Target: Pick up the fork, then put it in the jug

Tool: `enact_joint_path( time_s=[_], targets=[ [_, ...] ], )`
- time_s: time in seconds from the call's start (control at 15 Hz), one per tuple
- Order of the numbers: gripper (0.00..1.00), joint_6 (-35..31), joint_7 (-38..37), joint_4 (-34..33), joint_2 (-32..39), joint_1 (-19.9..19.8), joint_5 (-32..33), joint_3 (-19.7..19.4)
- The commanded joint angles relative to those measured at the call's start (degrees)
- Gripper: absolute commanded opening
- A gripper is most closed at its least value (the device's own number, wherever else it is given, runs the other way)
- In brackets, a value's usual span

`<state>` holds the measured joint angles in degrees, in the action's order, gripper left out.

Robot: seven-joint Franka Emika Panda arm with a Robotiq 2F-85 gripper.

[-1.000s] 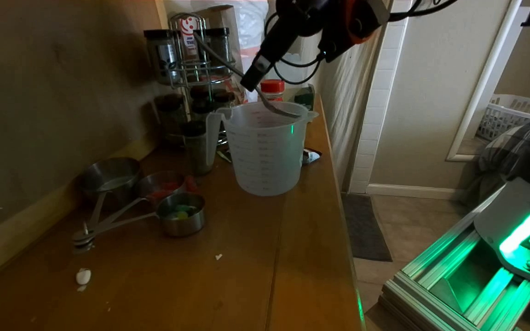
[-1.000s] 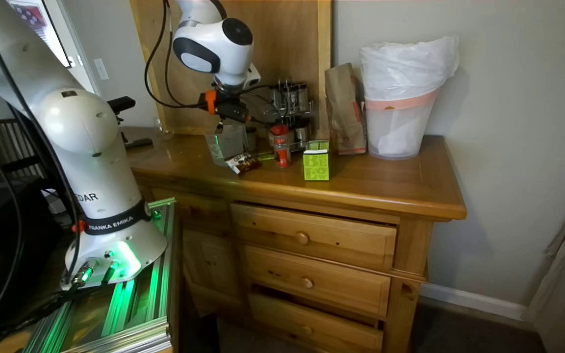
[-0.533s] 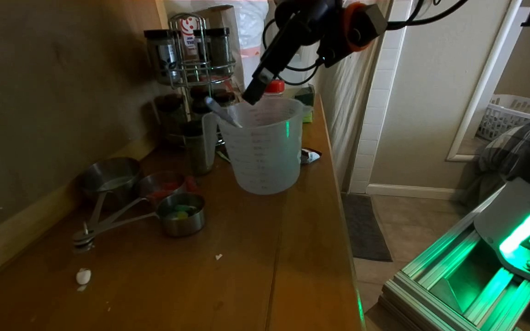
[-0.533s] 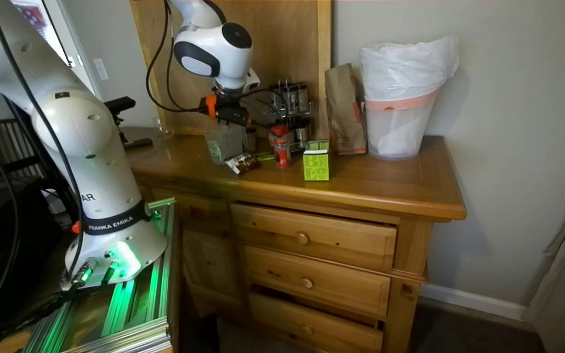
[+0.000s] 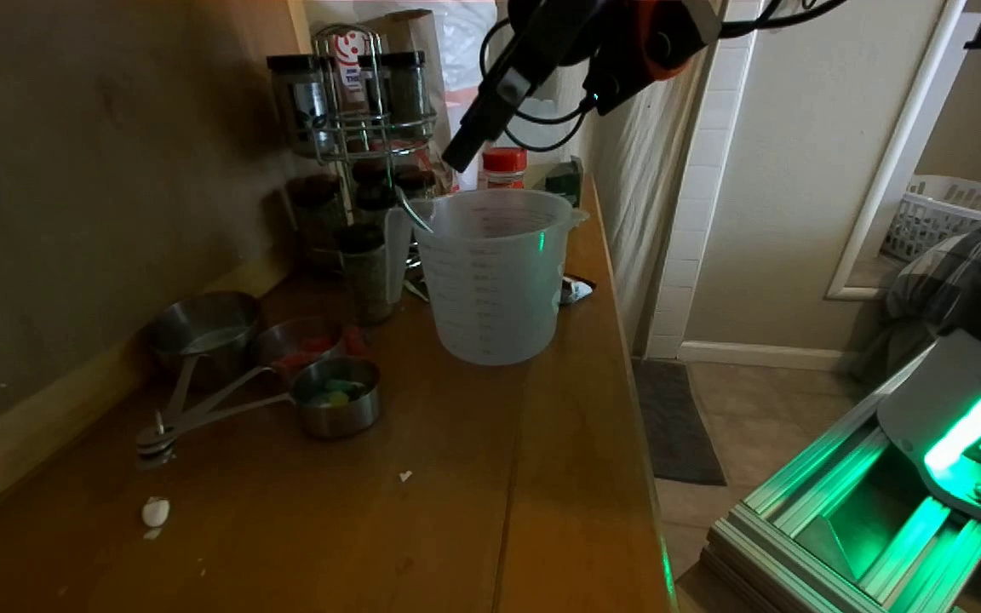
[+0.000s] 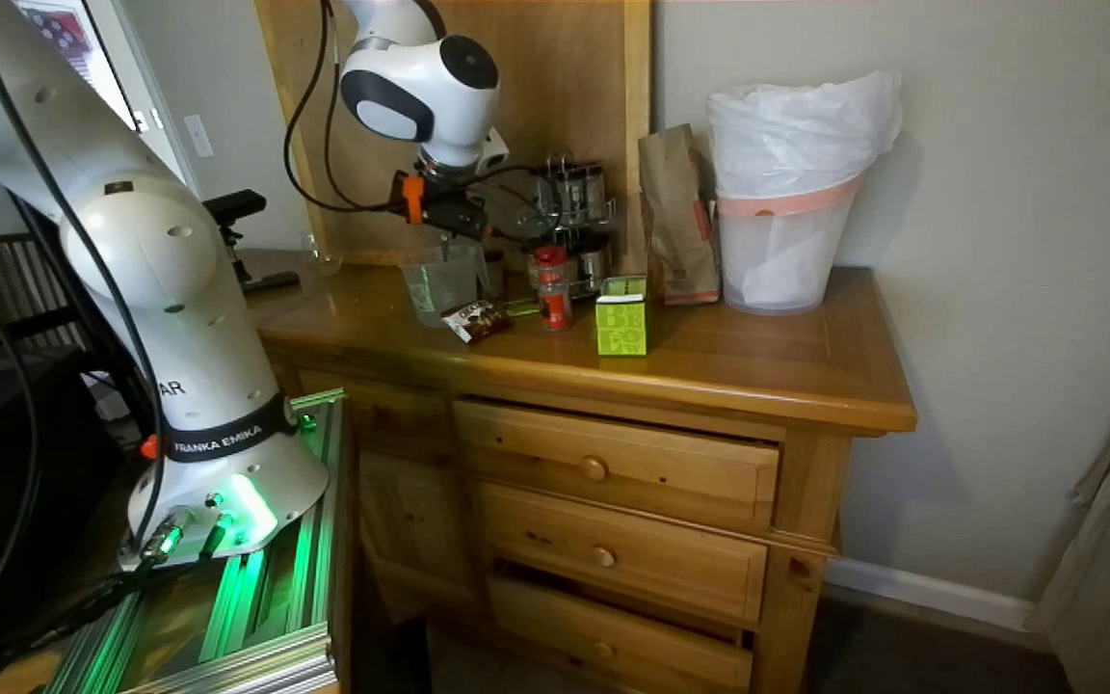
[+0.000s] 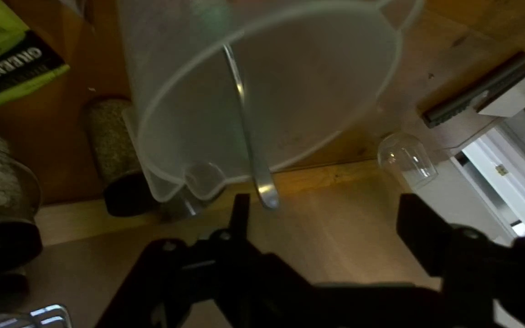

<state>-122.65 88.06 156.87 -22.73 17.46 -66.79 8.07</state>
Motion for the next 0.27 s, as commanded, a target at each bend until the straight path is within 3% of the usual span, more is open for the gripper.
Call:
enact_joint_path(
  time_s=[0.0, 0.07, 0.13, 0.2],
  targets=[
    [1.00, 9.45, 0.96, 1.51, -9.93, -2.14, 3.52, -1.10],
    [1.00, 11.31, 1.24, 1.64, -11.93, -2.53, 3.86, -1.33],
    [1.00, 8.27, 0.81, -0.19, -5.85, -2.69, 1.68, 0.36],
    [1.00, 9.89, 0.82, -0.05, -7.96, -2.98, 2.19, 0.15]
  ],
)
